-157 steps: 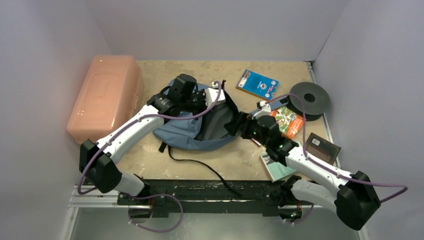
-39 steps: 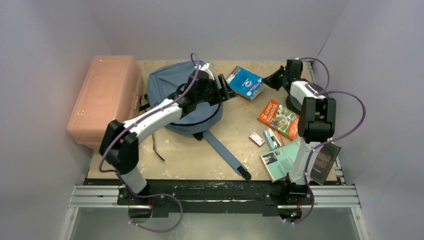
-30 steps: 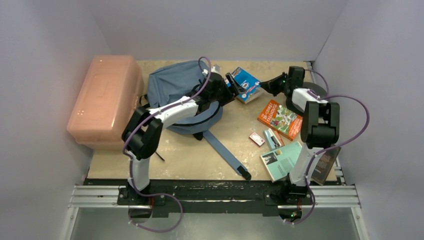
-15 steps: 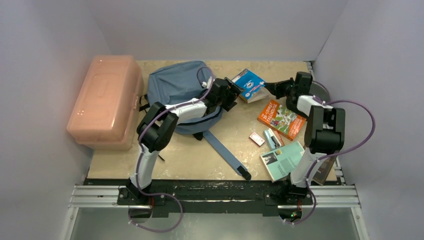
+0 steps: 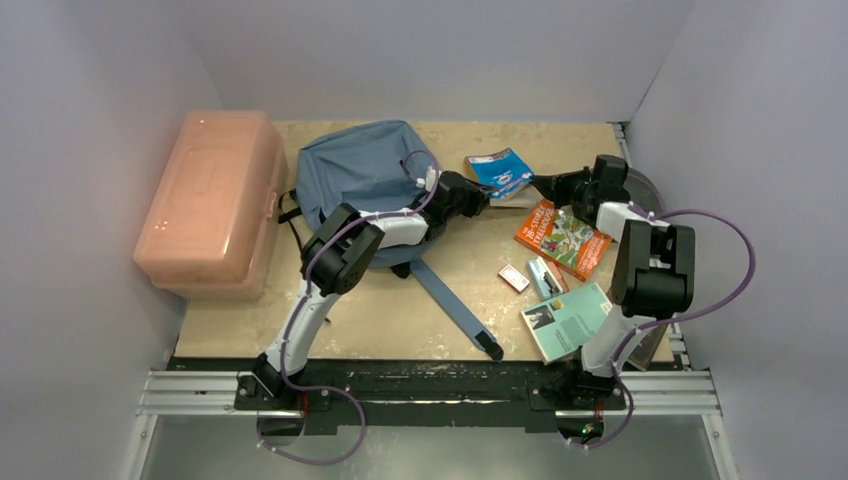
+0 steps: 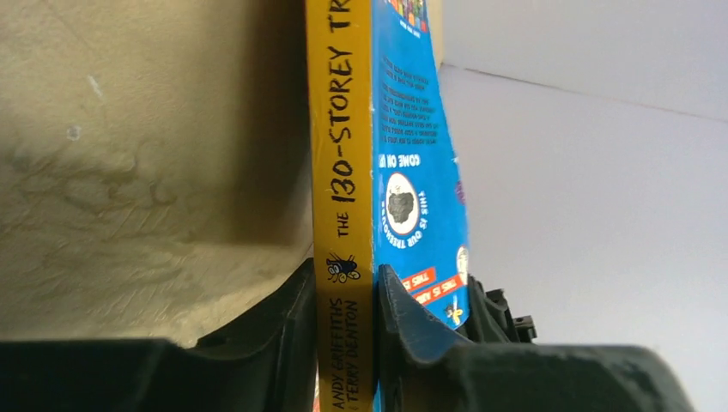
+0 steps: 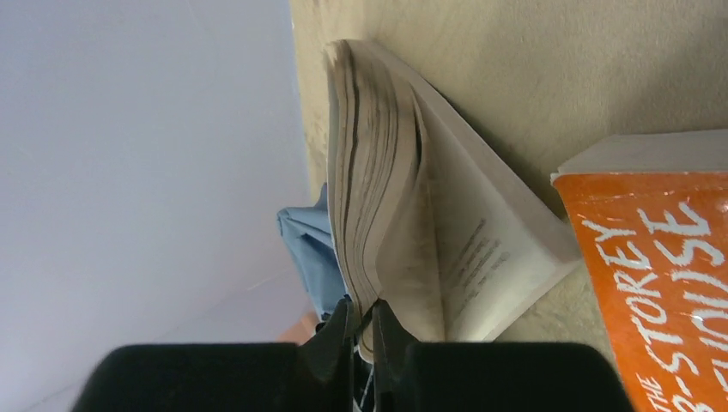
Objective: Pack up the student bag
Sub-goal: Pick up the book from the center of the board.
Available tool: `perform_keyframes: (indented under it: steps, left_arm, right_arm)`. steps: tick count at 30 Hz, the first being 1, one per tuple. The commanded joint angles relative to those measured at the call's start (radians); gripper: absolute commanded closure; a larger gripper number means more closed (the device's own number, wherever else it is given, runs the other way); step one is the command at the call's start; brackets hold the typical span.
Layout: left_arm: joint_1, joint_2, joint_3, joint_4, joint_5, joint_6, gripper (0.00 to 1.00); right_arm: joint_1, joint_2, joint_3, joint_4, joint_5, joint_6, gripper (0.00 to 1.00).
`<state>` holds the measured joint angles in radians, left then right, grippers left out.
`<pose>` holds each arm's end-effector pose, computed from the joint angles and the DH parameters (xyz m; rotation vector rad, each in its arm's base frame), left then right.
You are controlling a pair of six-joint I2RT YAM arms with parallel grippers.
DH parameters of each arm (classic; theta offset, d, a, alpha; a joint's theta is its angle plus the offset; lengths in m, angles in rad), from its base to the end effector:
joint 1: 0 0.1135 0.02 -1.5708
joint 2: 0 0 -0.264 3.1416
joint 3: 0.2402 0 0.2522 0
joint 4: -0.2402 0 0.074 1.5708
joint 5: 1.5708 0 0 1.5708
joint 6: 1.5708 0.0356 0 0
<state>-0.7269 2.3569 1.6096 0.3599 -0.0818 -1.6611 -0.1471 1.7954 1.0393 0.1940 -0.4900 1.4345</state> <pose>0.3969 -0.3491 0.1362 -1.0797 2.0020 -1.3865 0.3856 -0.0402 0.1903 1.4214 1.8555 1.2301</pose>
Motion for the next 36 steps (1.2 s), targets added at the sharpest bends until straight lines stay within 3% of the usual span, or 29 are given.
perform_keyframes:
  steps: [1, 3, 6, 8, 10, 14, 16, 18, 19, 21, 24, 30, 36]
  left_arm:
    - [0.015, -0.075, -0.063, 0.175, -0.043, 0.029, 0.85]
    - [0.027, -0.098, -0.083, 0.202, -0.01, 0.065, 0.92]
    - [0.051, -0.153, -0.094, 0.197, 0.052, 0.191, 1.0]
    - [0.064, -0.194, -0.084, 0.18, 0.119, 0.303, 1.0]
    - [0.079, -0.243, -0.059, 0.103, 0.209, 0.425, 1.0]
    - [0.091, -0.428, -0.058, -0.051, 0.376, 0.775, 1.0]
    - [0.09, -0.538, -0.084, -0.191, 0.427, 0.951, 1.0]
    - [0.095, -0.65, -0.11, -0.43, 0.382, 1.059, 1.0]
    - [0.11, -0.7, -0.116, -0.539, 0.356, 1.047, 1.0]
    - [0.167, -0.774, -0.116, -0.789, 0.333, 0.882, 1.0]
    - [0.247, -0.816, -0.069, -1.031, 0.39, 0.753, 1.0]
    - [0.268, -0.859, -0.052, -1.209, 0.361, 0.606, 1.0]
    - [0.268, -0.843, -0.006, -1.355, 0.326, 0.507, 1.0]
  right_arm:
    - [-0.009, -0.074, 0.057, -0.015, -0.038, -0.192, 0.8]
    - [-0.008, -0.093, 0.128, -0.113, 0.009, -0.415, 0.53]
    - [0.035, -0.177, 0.21, -0.308, 0.246, -0.703, 0.2]
    - [0.111, -0.233, 0.242, -0.371, 0.397, -0.836, 0.08]
    - [0.215, -0.267, 0.278, -0.42, 0.515, -0.936, 0.03]
    - [0.309, -0.317, 0.249, -0.429, 0.47, -0.973, 0.01]
    - [0.317, -0.362, 0.196, -0.414, 0.402, -1.0, 0.01]
    - [0.354, -0.45, 0.136, -0.382, 0.403, -1.074, 0.01]
    - [0.395, -0.489, 0.107, -0.363, 0.421, -1.115, 0.01]
    - [0.508, -0.575, 0.035, -0.3, 0.462, -1.182, 0.01]
    - [0.681, -0.677, -0.067, -0.186, 0.509, -1.256, 0.01]
    - [0.938, -0.792, -0.193, -0.021, 0.639, -1.444, 0.01]
    - [1.128, -0.668, -0.152, 0.057, 0.849, -1.558, 0.01]
